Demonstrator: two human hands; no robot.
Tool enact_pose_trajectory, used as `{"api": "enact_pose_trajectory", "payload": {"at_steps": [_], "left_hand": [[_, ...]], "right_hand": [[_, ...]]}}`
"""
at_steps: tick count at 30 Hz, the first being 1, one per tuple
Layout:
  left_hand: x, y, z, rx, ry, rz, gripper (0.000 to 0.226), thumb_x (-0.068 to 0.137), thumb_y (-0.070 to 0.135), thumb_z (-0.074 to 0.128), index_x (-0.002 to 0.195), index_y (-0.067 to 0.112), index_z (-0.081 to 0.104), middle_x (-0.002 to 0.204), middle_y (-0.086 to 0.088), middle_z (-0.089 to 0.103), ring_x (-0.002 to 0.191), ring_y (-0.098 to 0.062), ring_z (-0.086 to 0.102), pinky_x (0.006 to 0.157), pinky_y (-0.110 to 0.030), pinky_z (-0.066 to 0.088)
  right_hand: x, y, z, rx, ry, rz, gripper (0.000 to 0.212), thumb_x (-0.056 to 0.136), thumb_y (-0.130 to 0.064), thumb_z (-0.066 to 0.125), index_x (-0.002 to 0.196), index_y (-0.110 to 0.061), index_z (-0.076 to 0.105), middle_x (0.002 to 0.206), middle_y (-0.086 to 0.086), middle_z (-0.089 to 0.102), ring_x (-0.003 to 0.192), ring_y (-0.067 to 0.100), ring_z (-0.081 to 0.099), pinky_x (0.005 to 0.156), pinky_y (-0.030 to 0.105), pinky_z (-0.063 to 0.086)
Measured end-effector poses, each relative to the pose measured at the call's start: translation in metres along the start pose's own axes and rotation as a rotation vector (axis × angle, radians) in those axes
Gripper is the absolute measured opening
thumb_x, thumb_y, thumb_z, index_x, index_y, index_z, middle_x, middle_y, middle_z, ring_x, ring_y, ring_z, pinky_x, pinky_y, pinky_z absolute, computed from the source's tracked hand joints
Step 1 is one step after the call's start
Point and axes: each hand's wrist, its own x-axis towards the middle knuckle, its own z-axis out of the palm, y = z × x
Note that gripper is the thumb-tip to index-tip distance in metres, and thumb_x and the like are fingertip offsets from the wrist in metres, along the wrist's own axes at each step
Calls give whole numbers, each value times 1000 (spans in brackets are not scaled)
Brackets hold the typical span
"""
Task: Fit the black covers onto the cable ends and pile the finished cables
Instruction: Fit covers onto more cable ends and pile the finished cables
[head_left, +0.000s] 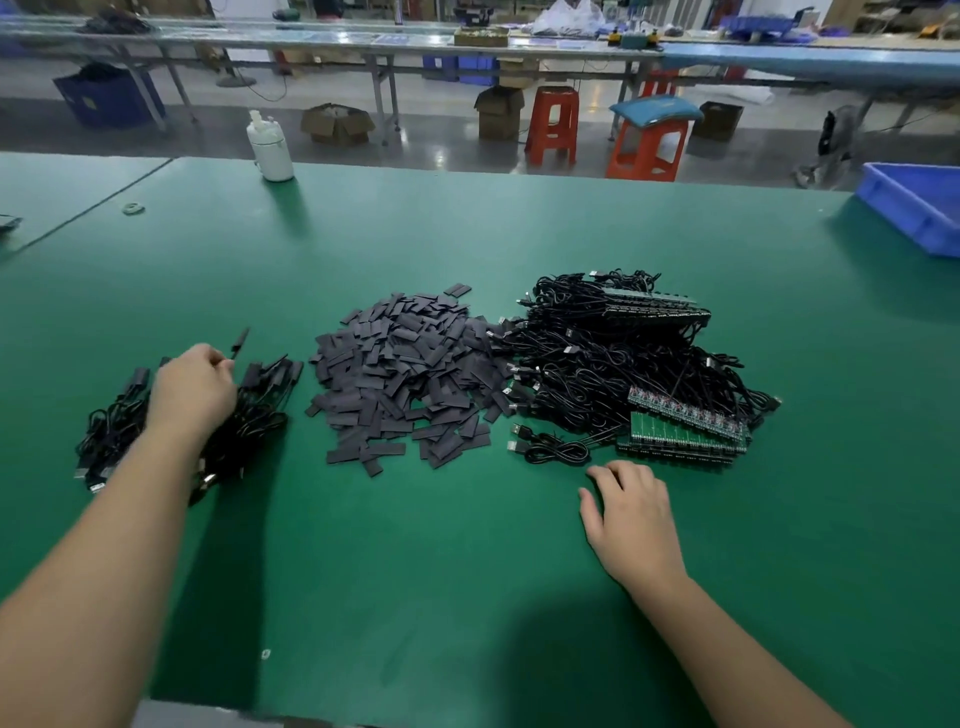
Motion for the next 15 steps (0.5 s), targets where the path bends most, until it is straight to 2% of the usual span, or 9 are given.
{"api": "enact_pose_trajectory", "payload": {"at_steps": [3, 5, 7, 8, 10, 13, 15], "left_hand": [[18, -13, 14, 218, -139, -52, 37, 101, 32, 50, 118, 1, 61, 120, -31, 58, 112, -47, 54, 95, -51, 48], [13, -17, 25, 394, -255, -92, 52, 101, 47, 41, 131, 7, 53, 138, -26, 47, 127, -44, 41, 103, -51, 40], [5, -17, 34, 463, -287, -131, 57, 102, 51, 30, 138, 10, 47, 147, -23, 36, 134, -43, 30, 108, -51, 31], [1, -13, 37, 472, -259, -133, 56, 102, 50, 28, 138, 10, 46, 147, -23, 35, 134, -43, 29, 108, -52, 28], [-6, -1, 40, 449, -97, -75, 48, 102, 42, 35, 130, 7, 51, 140, -26, 42, 127, -45, 34, 104, -52, 31], [-22, 35, 43, 261, 174, 136, 36, 98, 28, 50, 119, 1, 59, 123, -30, 54, 110, -46, 46, 91, -54, 41], [-47, 73, 51, 110, 202, 301, 35, 96, 25, 51, 124, 3, 58, 122, -23, 57, 110, -39, 48, 92, -53, 43]], "right_hand": [[0, 0, -1, -8, 12, -9, 30, 95, -30, 62, 119, -12, 69, 114, 4, 64, 107, 25, 56, 94, 41, 45], [0, 0, 0, -13, 10, -11, 30, 96, -31, 61, 119, -13, 68, 113, 3, 63, 106, 24, 56, 93, 40, 44], [1, 0, 1, -17, 16, -13, 30, 96, -31, 60, 119, -14, 68, 113, 2, 63, 105, 23, 56, 92, 40, 45], [1, 1, 1, -18, 21, -14, 29, 96, -31, 59, 119, -15, 68, 113, 2, 63, 105, 23, 56, 92, 40, 45], [1, 2, 2, -20, 27, -18, 29, 96, -31, 59, 118, -15, 67, 112, 2, 62, 104, 23, 56, 92, 40, 45], [2, 2, 2, -26, 37, -26, 29, 97, -32, 58, 118, -16, 67, 112, 1, 62, 104, 22, 55, 92, 39, 45], [1, 1, 2, -18, 30, -27, 29, 99, -33, 54, 120, -17, 66, 114, -1, 61, 106, 20, 54, 94, 38, 45]]}}
